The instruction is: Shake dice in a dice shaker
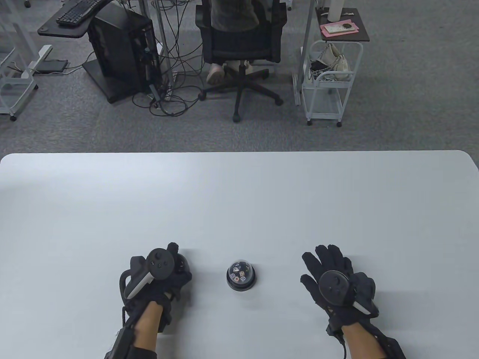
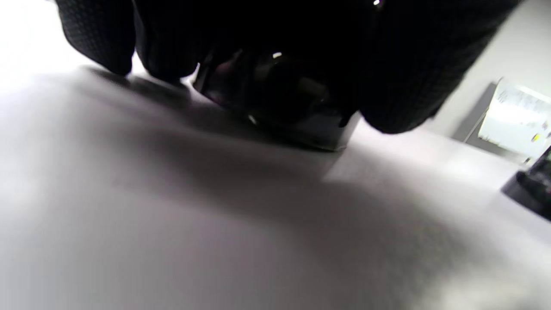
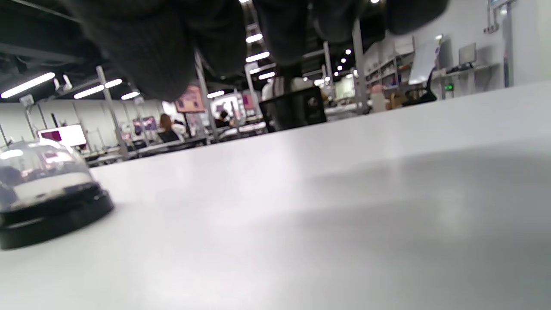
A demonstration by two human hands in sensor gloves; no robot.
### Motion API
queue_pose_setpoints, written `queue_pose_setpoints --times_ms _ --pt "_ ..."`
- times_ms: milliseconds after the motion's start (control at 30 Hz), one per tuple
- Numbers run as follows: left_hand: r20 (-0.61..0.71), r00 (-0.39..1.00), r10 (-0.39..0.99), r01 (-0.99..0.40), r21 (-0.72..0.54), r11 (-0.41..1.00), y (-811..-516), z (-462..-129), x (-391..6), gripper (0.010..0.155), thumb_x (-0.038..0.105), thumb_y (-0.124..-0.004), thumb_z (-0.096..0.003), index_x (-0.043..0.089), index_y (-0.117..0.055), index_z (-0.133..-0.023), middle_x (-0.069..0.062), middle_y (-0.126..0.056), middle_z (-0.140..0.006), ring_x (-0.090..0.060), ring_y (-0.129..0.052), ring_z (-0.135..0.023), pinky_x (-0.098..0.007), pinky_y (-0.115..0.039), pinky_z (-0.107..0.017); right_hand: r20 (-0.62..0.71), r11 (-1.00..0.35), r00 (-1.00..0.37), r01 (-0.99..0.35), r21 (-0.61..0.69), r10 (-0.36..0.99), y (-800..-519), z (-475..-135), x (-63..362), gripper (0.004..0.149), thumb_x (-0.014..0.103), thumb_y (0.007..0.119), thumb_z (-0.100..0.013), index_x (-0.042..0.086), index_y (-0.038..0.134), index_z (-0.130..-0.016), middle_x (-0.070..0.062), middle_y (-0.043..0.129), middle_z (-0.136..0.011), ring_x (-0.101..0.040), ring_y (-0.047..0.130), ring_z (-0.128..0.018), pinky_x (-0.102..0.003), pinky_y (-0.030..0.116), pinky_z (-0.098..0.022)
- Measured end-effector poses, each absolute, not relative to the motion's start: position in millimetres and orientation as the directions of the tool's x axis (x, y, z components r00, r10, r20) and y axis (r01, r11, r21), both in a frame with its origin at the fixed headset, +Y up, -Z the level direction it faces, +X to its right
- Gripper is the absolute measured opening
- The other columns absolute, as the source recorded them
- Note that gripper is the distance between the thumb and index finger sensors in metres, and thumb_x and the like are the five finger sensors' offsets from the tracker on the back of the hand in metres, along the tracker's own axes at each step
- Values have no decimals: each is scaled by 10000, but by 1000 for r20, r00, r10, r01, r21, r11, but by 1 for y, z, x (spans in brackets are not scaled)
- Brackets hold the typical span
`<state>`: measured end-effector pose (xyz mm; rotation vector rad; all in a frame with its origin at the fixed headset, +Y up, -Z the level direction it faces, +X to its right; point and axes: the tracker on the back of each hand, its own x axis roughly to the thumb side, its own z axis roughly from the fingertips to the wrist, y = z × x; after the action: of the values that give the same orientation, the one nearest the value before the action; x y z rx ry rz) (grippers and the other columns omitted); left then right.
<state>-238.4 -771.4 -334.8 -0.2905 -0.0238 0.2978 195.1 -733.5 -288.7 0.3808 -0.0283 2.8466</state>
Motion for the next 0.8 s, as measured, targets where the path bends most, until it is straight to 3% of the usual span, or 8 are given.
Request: queue_pose_setpoints --times_ms 200,467,600,800 --pt "1 961 277 -266 -269 926 -762 -332 -239 925 615 -810 -508 323 -178 -1117 -258 -397 -1152 -562 -488 -1007 -677 -542 -684 260 -966 -932 -257 21 253 -730 -292 189 588 438 766 -586 234 587 -1107 -229 477 -1144 -539 396 -1061 -736 471 -705" --pt "154 930 335 -331 -50 942 -716 -314 -240 841 617 -775 -512 300 -306 -1133 -238 -403 -1163 -550 -431 -1035 -716 -483 -680 253 -967 -938 -254 -32 238 -708 -301 181 595 441 760 -589 237 572 -1115 -230 468 -1149 -528 382 -1071 -738 458 -711" --pt "207 949 236 -244 13 970 -701 -304 -244 834 642 -753 -511 303 -318 -1136 -226 -384 -1176 -547 -372 -1052 -735 -442 -678 256 -963 -938 -260 -73 233 -700 -304 174 605 449 757 -591 239 557 -1122 -227 451 -1156 -520 356 -1078 -745 443 -711" --pt "226 959 173 -187 41 982 -714 -297 -248 853 683 -718 -508 313 -283 -1141 -216 -287 -1197 -540 -237 -1057 -755 -349 -669 270 -970 -943 -227 -92 195 -711 -306 162 650 490 733 -595 263 481 -1149 -224 382 -1178 -508 272 -1083 -756 392 -712"
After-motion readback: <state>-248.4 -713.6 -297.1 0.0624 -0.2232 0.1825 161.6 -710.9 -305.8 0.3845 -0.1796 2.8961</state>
